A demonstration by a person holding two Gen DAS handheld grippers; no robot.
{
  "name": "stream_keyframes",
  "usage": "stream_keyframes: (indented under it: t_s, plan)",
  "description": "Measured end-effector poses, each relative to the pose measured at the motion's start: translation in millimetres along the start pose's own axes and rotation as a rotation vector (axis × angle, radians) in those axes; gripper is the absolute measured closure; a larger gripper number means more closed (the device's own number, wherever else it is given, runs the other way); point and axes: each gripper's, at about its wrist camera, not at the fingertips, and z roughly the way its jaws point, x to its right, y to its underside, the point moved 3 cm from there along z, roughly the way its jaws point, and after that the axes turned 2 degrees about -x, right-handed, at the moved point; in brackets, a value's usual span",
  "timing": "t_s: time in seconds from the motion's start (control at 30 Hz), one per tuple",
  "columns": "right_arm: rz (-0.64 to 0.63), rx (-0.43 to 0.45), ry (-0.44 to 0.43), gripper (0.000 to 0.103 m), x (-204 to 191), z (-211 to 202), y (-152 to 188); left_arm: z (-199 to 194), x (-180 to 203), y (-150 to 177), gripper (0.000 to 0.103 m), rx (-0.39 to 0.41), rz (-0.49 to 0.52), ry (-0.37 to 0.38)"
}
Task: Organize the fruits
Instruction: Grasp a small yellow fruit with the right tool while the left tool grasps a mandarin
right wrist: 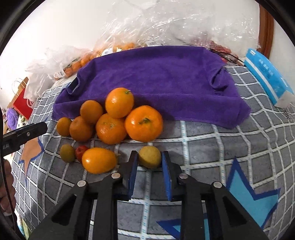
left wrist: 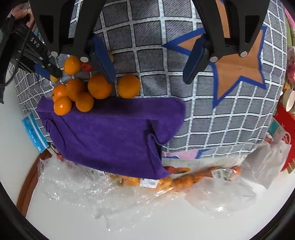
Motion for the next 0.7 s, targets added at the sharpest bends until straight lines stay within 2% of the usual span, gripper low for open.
stream_keyframes:
  t_s: [0.13, 0.43, 0.5, 0.7]
  plan:
    - [0.0, 0.001, 0.037, 0.077, 16, -7, 6, 12, 3, -1, 0.038, -0.028, 0.0, 0.022]
    - [0.004, -0.002, 0.032, 0.077, 25, -10, 9, 28, 16, -2, 0.047, -0.042, 0.017, 0.056]
    - [-0.001, 0.0, 0.032, 0.077, 24, -11, 9, 31, 18, -2, 0.055, -0.047, 0.018, 0.06]
    - [0.016, 0.003, 0.031, 0.077, 27, -12, 10, 38, 23, 1, 0.071, -0.046, 0.024, 0.076]
